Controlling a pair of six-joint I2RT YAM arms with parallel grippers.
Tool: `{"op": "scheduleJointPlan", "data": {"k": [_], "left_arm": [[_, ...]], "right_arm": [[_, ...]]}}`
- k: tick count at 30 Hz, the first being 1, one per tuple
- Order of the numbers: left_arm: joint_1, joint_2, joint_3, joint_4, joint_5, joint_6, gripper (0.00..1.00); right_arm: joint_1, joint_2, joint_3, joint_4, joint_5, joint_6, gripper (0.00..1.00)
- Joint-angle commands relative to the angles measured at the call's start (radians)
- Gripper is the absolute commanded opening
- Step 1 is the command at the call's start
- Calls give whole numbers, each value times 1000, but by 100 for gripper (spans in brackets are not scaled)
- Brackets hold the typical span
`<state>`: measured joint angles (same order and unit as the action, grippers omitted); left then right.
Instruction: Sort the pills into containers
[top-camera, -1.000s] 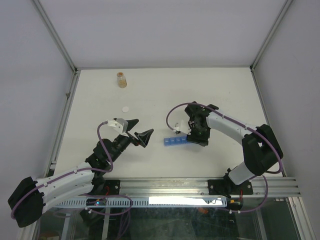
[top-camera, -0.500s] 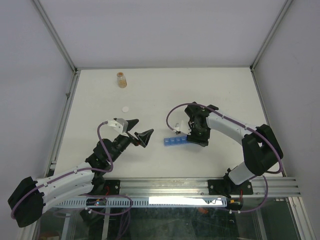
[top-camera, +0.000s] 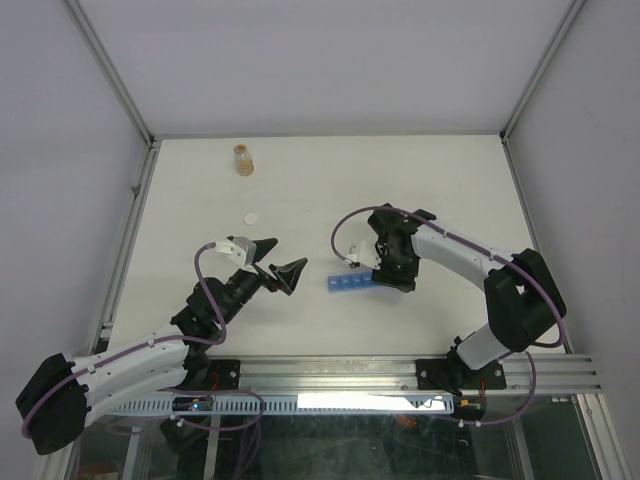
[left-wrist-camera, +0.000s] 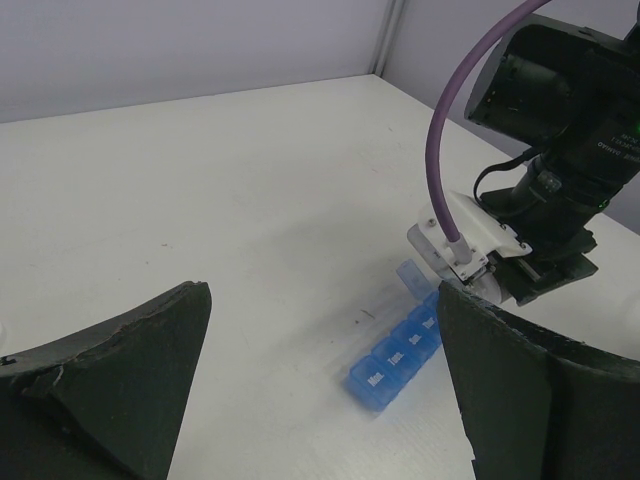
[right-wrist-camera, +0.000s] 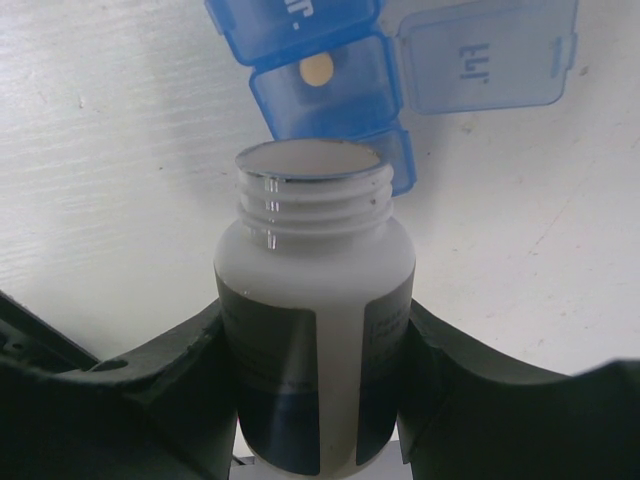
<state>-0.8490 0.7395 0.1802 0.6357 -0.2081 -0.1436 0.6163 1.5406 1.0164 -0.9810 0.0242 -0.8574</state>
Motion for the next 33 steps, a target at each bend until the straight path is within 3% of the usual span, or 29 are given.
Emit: {"op": "scheduleJointPlan", "data": {"k": [1, 4, 6, 8, 11, 14, 17, 19, 22, 24, 26, 29, 31, 33], "left_arm": [[11, -3, -2, 47, 8, 12, 99], [11, -4, -1, 43, 11, 15, 99], [11, -1, -2, 46, 9, 13, 99], [11, 0, 1, 42, 14, 14, 99], [10, -4, -3, 48, 9, 12, 99], [11, -6, -3, 45, 12, 13, 99], [11, -1, -1, 45, 10, 13, 99], [12, -3, -1, 42, 15, 15, 99], [12, -1, -2, 46, 11, 12, 99], [12, -4, -2, 44, 14, 14, 99], [14, -8, -6, 50, 9, 11, 99], [14, -4, -2, 44, 16, 13, 99], [14, -7, -5, 49, 11, 12, 99], [14, -1, 0, 44, 14, 13, 99]], "right_arm": [[12, -48, -12, 45, 50, -12, 0], [14, -30, 34, -19, -19, 14, 0], [6, -42, -10, 40, 60, -10, 0], [8, -14, 53, -44, -23, 25, 0], [7, -53, -27, 64, 71, -21, 0], [11, -24, 45, -35, -36, 25, 0], [2, -52, -27, 61, 70, -11, 0], [4, -16, 45, -38, -20, 25, 0], [-2, -56, -28, 72, 76, -14, 0], [-2, -19, 44, -25, -13, 22, 0], [-3, -58, -31, 81, 58, -16, 0], [-13, -17, 30, -7, 3, 12, 0], [-10, -55, -26, 78, 50, -11, 0], [-10, -23, 13, 12, 53, 11, 0]]}}
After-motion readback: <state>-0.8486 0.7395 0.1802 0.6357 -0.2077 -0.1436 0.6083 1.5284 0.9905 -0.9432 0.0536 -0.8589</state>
